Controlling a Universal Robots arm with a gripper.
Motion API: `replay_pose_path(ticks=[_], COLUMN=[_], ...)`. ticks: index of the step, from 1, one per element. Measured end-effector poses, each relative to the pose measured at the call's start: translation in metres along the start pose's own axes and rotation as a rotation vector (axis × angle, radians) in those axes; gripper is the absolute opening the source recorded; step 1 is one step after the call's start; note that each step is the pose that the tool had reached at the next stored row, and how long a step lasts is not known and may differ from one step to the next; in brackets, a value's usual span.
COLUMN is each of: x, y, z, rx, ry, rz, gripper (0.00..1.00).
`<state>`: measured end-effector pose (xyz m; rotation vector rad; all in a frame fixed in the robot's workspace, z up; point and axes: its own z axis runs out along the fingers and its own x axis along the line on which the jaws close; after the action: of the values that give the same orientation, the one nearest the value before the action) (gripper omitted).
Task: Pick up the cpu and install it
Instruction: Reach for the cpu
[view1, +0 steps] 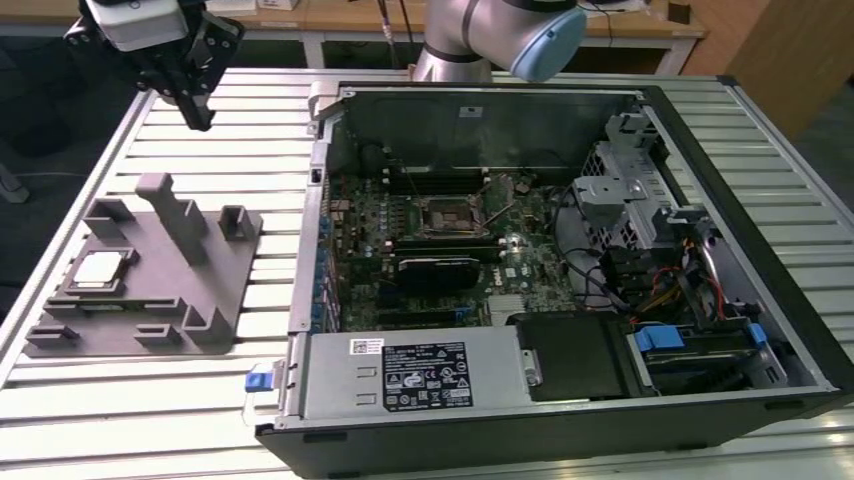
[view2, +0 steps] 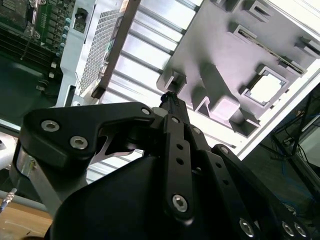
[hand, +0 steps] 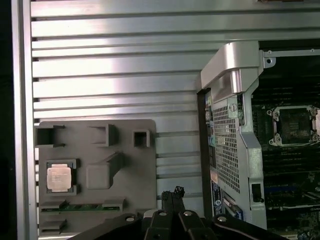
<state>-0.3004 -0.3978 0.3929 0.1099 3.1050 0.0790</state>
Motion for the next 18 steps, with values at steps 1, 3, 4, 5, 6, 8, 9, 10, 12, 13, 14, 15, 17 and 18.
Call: replay_pose_path(ticks=[1, 3, 4, 5, 6, 8, 9, 10, 12, 13, 14, 15, 17, 18], x=[0.0014, 0.0044, 0.0058, 0.0073, 0.0089, 0.0121, 0.0137, 0.0153, 0.0185, 0.0203, 0.0219, 0.0236, 0.0268, 0.0283], y=[-0.0001, -0.0003, -0.0004, -0.0005, -0.0006, -0.0009, -0.0009, -0.0011, -0.0013, -0.0014, -0.0015, -0.0017, -0.0019, -0.002], z=[-0.0001, -0.0001, -0.0002, -0.0002, -0.0003, -0.0004, -0.0004, -0.0005, -0.0006, -0.0007, -0.0008, -0.0008, -0.0009, -0.001], rx=[0.0, 0.0, 0.0, 0.0, 0.0, 0.0, -0.0001, 0.0, -0.0001, 0.0, 0.0, 0.0, -0.0001, 0.0], ry=[0.0, 0.0, 0.0, -0.0001, 0.0, -0.0001, -0.0001, -0.0001, -0.0001, 0.0, 0.0, 0.0, -0.0001, -0.0001], rz=[0.0, 0.0, 0.0, 0.0, 0.0, 0.0, 0.0, 0.0, 0.0, 0.0, 0.0, 0.0, 0.0, 0.0], gripper=[0.11, 0.11, 0.11, 0.11, 0.11, 0.11, 0.11, 0.11, 0.11, 0.11, 0.11, 0.11, 0.11, 0.11])
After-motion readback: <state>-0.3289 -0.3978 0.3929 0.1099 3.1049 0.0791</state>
